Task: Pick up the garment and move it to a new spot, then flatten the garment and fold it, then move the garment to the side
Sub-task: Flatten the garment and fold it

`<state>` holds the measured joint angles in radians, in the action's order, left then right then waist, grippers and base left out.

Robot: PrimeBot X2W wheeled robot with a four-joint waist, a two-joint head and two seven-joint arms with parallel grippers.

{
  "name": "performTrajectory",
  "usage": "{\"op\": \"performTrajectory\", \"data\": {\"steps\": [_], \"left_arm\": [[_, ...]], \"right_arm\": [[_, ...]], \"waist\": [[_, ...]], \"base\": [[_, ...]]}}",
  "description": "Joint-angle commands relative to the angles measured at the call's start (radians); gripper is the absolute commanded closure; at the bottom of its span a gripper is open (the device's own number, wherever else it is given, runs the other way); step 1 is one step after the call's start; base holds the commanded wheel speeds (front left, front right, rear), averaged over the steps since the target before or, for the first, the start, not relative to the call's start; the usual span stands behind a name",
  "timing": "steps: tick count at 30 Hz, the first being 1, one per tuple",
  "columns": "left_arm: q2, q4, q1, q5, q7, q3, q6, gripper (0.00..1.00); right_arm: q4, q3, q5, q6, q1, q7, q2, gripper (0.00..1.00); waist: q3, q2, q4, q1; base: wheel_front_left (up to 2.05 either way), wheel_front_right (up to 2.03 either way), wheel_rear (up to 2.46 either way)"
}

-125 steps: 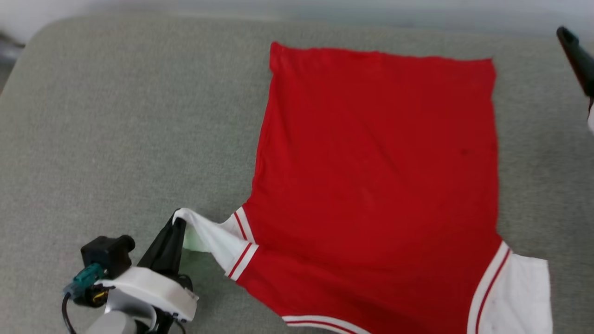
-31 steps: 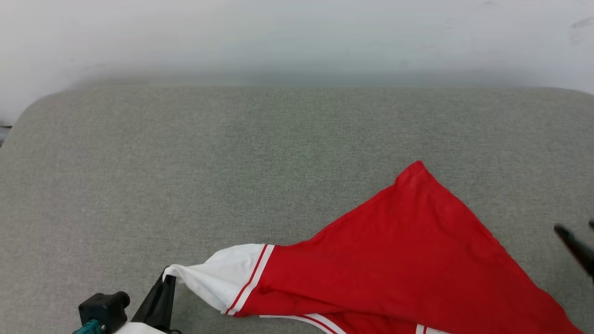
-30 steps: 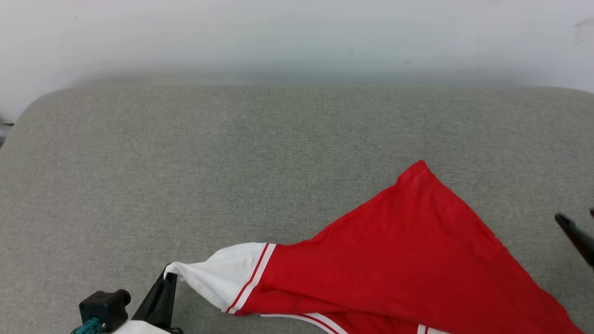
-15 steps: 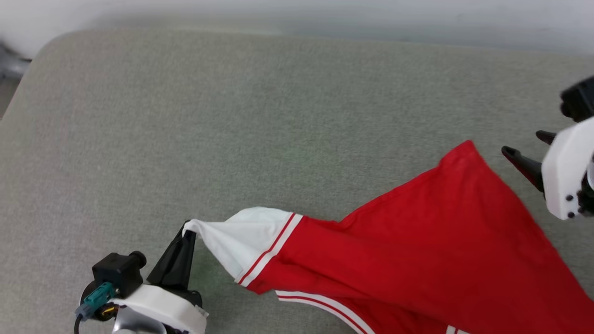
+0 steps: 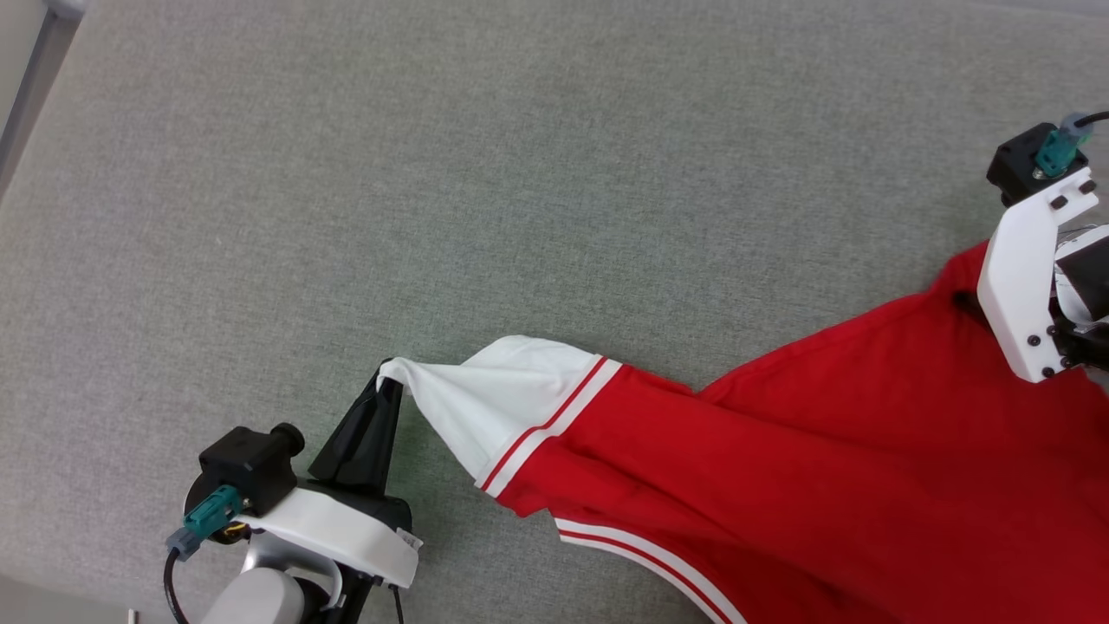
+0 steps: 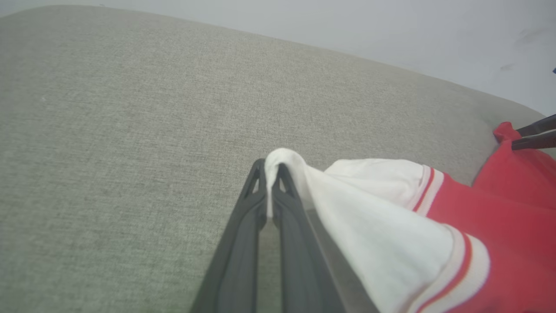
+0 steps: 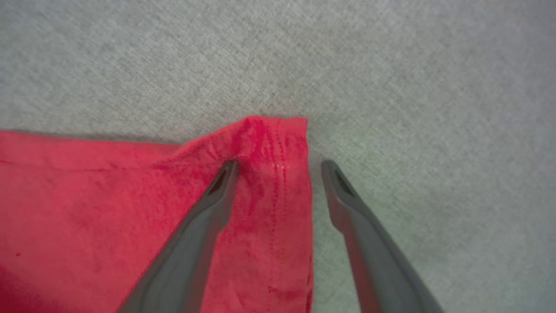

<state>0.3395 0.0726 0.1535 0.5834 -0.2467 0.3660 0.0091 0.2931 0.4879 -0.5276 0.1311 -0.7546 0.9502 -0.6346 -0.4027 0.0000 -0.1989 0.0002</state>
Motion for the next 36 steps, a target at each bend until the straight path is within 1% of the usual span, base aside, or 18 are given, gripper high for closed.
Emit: {"op": "performTrajectory", "data": {"steps": [1, 7, 8, 9, 12, 17, 24, 29, 33, 36], "left_arm": [[-0.003, 0.005, 0.015, -0.009, -0.006, 0.0, -0.001, 1.0], [-0.014, 0.018, 0.03, -0.012, -0.012, -0.002, -0.009, 1.0], [-0.014, 0.02, 0.031, -0.012, -0.013, -0.004, -0.009, 1.0], [-0.015, 0.022, 0.031, -0.012, -0.014, -0.005, -0.009, 1.0], [-0.012, 0.029, 0.026, -0.012, -0.013, -0.009, -0.009, 1.0], [-0.002, 0.035, 0.011, -0.018, -0.014, -0.013, -0.007, 1.0], [0.027, 0.005, -0.006, -0.025, -0.01, -0.028, 0.009, 1.0], [0.042, -0.047, 0.032, -0.034, 0.004, -0.041, 0.027, 1.0], [0.061, -0.098, 0.084, -0.045, 0.032, -0.047, 0.035, 1.0], [0.087, -0.133, 0.142, -0.059, 0.054, -0.062, 0.036, 1.0]], "right_arm": [[0.021, 0.015, -0.004, -0.001, -0.005, 0.001, -0.01, 0.0], [0.107, 0.101, -0.024, -0.001, 0.031, -0.011, -0.016, 0.0], [0.114, 0.108, -0.03, -0.001, 0.032, -0.023, -0.017, 0.55], [0.12, 0.113, -0.035, -0.001, 0.028, -0.032, -0.014, 1.0], [0.133, 0.118, -0.053, -0.001, 0.006, -0.072, -0.004, 1.0], [0.134, 0.083, -0.085, -0.001, -0.041, -0.199, 0.015, 1.0], [0.106, 0.061, -0.107, -0.001, -0.018, -0.38, 0.016, 1.0], [0.071, 0.012, -0.117, -0.001, 0.015, -0.491, 0.014, 1.0], [0.037, -0.023, -0.101, -0.001, 0.047, -0.536, 0.007, 1.0], [0.004, -0.065, -0.091, -0.001, 0.057, -0.563, 0.009, 1.0]], "waist": [[-0.02, 0.0, -0.017, -0.0002], [-0.034, 0.0, -0.021, -0.0002], [-0.034, 0.0, -0.02, -0.0002], [-0.033, 0.0, -0.018, -0.0002], [-0.022, 0.0, -0.008, -0.0002], [0.027, 0.0, 0.012, -0.0002], [0.13, 0.0, 0.055, -0.0002], [0.201, 0.0, 0.084, -0.0002], [0.246, 0.0, 0.106, -0.0002], [0.269, 0.0, 0.125, -0.0002]], "base": [[0.0, 0.0, 0.0], [0.0, 0.0, 0.0], [0.0, 0.0, 0.0], [0.0, 0.0, 0.0], [0.0, 0.0, 0.0], [0.0, 0.0, 0.0], [0.0, 0.0, 0.0], [0.0, 0.0, 0.0], [0.0, 0.0, 0.0], [0.0, 0.0, 0.0]]}}
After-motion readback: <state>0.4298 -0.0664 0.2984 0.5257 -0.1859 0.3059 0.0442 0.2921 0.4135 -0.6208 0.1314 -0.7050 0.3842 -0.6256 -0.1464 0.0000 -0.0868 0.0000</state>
